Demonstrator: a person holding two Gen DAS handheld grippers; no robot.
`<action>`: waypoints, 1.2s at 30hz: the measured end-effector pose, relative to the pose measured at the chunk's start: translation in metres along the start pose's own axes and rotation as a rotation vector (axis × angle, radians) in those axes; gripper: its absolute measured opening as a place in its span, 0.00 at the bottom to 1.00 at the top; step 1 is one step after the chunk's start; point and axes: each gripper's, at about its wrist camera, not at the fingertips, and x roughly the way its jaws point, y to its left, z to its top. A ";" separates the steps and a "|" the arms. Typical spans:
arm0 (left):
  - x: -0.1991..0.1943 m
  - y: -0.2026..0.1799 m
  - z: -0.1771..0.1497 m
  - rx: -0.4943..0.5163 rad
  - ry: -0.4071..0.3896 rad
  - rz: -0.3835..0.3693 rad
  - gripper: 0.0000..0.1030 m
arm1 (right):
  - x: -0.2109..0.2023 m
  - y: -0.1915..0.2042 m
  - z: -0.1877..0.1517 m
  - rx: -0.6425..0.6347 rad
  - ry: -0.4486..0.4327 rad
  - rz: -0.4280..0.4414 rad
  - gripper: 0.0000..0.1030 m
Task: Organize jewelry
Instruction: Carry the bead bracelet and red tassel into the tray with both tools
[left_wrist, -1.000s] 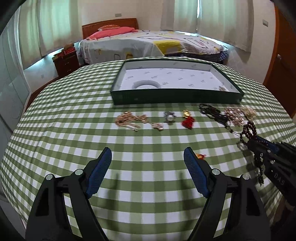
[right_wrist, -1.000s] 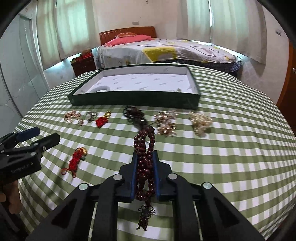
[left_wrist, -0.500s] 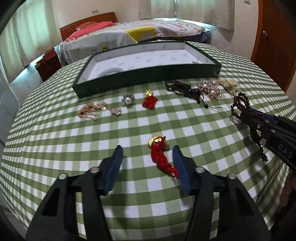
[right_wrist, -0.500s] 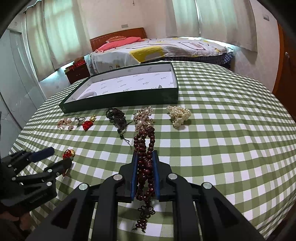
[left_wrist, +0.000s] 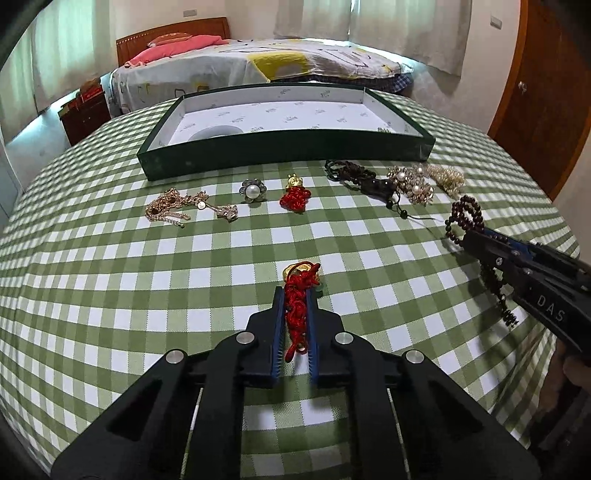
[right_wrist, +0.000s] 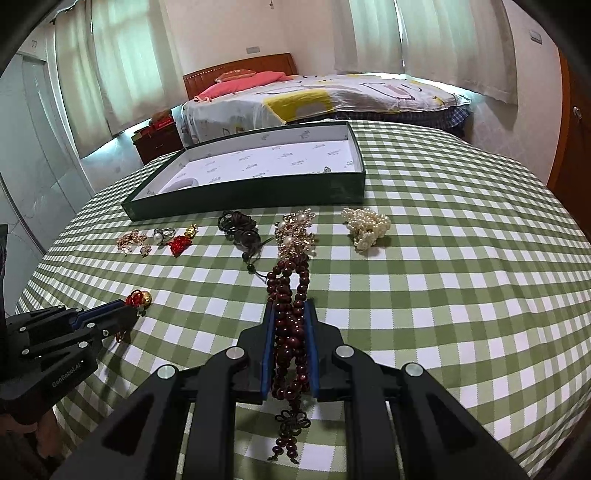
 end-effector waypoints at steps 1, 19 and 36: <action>-0.001 0.001 0.000 -0.004 -0.003 0.000 0.11 | 0.000 0.001 0.000 -0.001 -0.001 0.002 0.15; -0.026 0.017 0.036 -0.031 -0.142 0.013 0.11 | -0.012 0.019 0.033 -0.011 -0.056 0.056 0.15; 0.013 0.011 0.146 -0.020 -0.257 -0.004 0.11 | 0.030 0.020 0.138 -0.021 -0.164 0.070 0.15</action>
